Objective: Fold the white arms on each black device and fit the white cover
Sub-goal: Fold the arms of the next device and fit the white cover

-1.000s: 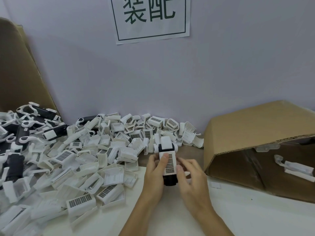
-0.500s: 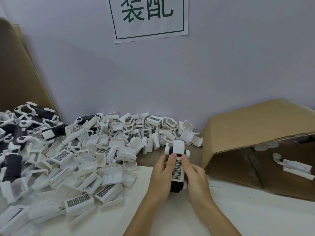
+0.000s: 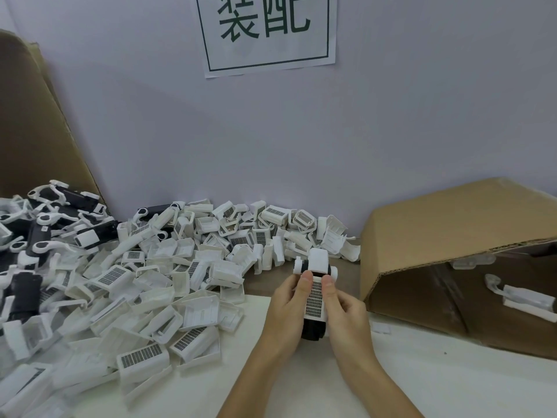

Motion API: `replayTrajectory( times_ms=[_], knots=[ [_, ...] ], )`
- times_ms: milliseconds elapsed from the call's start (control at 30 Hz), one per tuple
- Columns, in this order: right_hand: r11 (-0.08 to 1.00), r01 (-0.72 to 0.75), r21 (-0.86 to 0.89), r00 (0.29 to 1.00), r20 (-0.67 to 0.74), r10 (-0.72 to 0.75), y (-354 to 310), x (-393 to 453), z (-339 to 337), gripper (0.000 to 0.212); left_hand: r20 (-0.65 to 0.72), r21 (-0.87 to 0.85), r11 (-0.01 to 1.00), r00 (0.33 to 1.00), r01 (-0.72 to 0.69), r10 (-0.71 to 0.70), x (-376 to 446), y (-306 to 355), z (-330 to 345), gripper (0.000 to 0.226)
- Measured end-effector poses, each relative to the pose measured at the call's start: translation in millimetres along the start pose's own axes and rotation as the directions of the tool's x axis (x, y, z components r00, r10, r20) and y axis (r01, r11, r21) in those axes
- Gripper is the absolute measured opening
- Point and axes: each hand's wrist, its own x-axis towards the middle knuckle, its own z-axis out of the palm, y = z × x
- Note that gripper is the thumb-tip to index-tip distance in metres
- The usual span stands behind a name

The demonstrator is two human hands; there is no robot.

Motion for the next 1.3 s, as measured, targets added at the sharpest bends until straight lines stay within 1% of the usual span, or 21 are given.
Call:
replayTrajectory(
  times_ms=[100,167,267,367,433,500,567,667,767,867,933,1000,1067,1100,1233,1300],
  knots=[
    [0.999,-0.039,0.037,0.999,0.005,0.039,0,2,-2,0.043,0.086,-0.023,0.999,0.996,0.042,-0.04,-2,-1,-4,0.034],
    [0.997,-0.059,0.057,0.998,0.011,0.058,0,3,-5,0.045,0.103,0.03,1.0,0.995,0.008,-0.011,-4,-1,-6,0.027],
    [0.997,-0.041,0.06,0.998,0.058,0.038,0,4,-8,0.042,0.111,0.098,0.994,0.993,-0.052,0.041,-5,0,-7,0.033],
    [0.998,-0.03,0.062,0.996,0.08,0.025,0,5,-10,0.039,0.11,0.094,0.994,0.993,-0.061,0.051,-4,0,-7,0.035],
    [0.997,-0.033,0.066,0.996,0.086,0.027,0,6,-10,0.038,0.103,0.062,0.997,0.994,-0.049,0.042,-4,-2,-7,0.035],
    [0.997,-0.031,0.07,0.996,0.081,0.025,0,6,-9,0.036,0.082,0.008,1.0,0.996,-0.028,0.027,-3,-1,-5,0.036],
    [0.996,-0.033,0.087,0.997,0.076,0.026,1,6,-7,0.033,0.026,-0.036,0.999,0.999,-0.019,0.02,-3,-1,-2,0.036],
    [0.996,-0.033,0.077,0.997,0.071,0.027,3,5,-6,0.035,-0.065,0.054,0.997,0.996,-0.05,0.053,-3,-1,2,0.029],
    [0.997,-0.024,0.068,0.998,0.057,0.02,4,6,-7,0.038,-0.092,0.124,0.99,0.993,-0.06,0.072,-4,-2,5,0.032],
    [0.998,-0.02,0.066,0.998,0.059,0.016,5,8,-7,0.04,-0.111,0.142,0.988,0.991,-0.06,0.076,-2,-2,4,0.032],
    [0.996,-0.035,0.082,0.996,0.085,0.028,4,8,-8,0.041,-0.108,0.088,0.996,0.994,-0.025,0.034,-1,0,3,0.032],
    [0.992,-0.061,0.111,0.991,0.124,0.047,4,9,-9,0.039,-0.094,-0.001,0.999,0.994,0.052,-0.051,0,2,1,0.034],
    [0.989,-0.072,0.127,0.989,0.141,0.054,6,11,-11,0.033,-0.041,-0.039,0.993,0.993,0.108,-0.11,0,4,-2,0.033],
    [0.991,-0.068,0.12,0.989,0.14,0.051,7,11,-12,0.032,-0.012,-0.037,0.993,0.994,0.112,-0.112,0,4,-4,0.031],
    [0.999,0.0,0.032,0.992,0.126,-0.004,9,11,-13,0.033,-0.015,0.138,0.99,1.0,0.018,-0.016,-2,2,-7,0.03],
    [0.999,0.033,0.001,0.993,0.11,-0.032,10,12,-13,0.026,-0.007,0.154,0.988,1.0,0.011,-0.01,-2,1,-7,0.032]
  ],
)
